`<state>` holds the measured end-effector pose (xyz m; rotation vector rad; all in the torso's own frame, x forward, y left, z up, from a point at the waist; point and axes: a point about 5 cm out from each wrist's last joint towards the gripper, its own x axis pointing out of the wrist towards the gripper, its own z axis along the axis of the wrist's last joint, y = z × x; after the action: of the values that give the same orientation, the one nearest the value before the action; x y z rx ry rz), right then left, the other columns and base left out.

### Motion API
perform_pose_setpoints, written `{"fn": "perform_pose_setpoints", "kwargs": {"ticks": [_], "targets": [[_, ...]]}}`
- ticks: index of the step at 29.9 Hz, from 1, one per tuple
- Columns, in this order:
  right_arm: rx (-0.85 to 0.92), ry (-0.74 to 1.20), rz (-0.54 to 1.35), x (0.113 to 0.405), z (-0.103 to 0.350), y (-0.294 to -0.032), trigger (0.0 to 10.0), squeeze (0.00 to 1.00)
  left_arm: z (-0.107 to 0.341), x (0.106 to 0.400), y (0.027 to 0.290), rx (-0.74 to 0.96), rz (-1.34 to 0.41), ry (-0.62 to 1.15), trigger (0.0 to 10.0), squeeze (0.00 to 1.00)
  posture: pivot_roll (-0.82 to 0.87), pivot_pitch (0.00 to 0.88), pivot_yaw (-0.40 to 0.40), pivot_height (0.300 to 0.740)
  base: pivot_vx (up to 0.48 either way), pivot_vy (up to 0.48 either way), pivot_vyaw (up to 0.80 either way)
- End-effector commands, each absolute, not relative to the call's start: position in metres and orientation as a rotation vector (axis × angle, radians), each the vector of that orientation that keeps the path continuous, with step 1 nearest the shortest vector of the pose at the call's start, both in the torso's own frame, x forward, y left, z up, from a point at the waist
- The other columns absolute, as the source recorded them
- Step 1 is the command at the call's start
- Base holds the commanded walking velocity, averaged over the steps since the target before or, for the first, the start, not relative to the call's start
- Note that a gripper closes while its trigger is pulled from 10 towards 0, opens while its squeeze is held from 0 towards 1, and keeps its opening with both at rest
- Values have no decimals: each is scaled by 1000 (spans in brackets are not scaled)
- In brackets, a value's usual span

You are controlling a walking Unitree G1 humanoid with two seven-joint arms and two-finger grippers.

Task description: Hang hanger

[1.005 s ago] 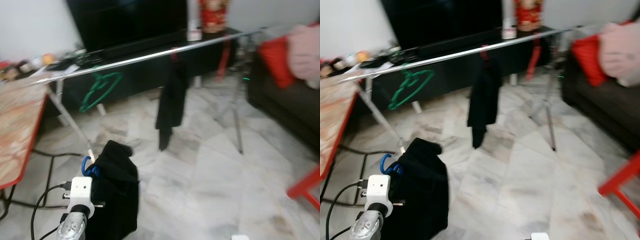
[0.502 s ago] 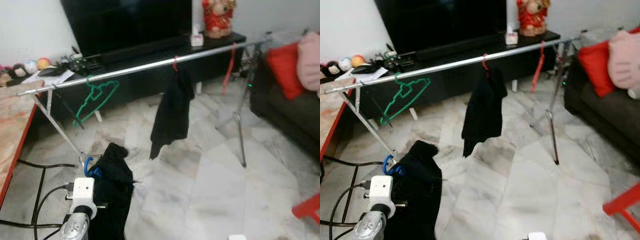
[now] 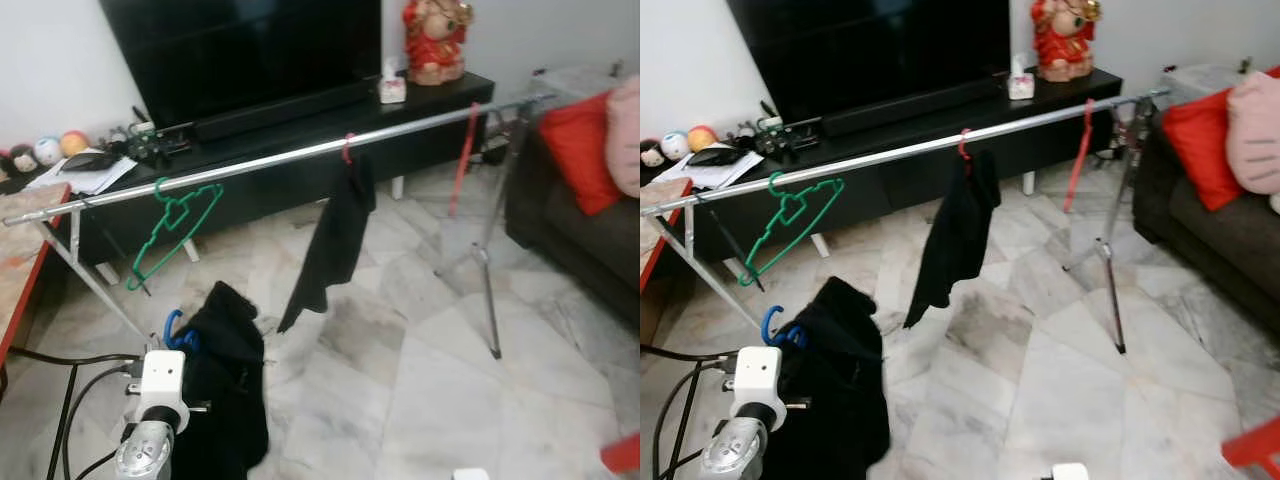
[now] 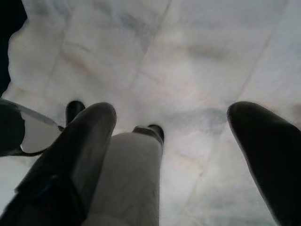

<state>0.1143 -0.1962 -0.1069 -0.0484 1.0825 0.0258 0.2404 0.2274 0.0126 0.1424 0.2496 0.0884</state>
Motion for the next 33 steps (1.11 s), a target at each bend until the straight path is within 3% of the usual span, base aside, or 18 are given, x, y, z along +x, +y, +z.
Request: {"fn": "perform_pose_setpoints", "kwargs": {"ticks": [1, 22, 27, 33], "targets": [[-29, 1134, 56, 102, -112, -186, 10000, 0, 20, 245, 231, 154, 94, 218, 10000, 0, -163, 0, 116, 740, 311, 0, 0], [-18, 1127, 20, 100, -112, -189, 10000, 0, 20, 247, 225, 157, 57, 214, 10000, 0, -170, 0, 116, 740, 321, 0, 0], [-22, 1133, 14, 100, -112, -189, 10000, 0, 24, 252, 219, 171, -22, 210, 10000, 0, -167, 0, 116, 740, 332, 0, -739], [-23, 1129, 18, 101, -112, -189, 10000, 0, 31, 258, 210, 166, -64, 189, 10000, 0, -162, 0, 115, 740, 196, 0, 0]]}}
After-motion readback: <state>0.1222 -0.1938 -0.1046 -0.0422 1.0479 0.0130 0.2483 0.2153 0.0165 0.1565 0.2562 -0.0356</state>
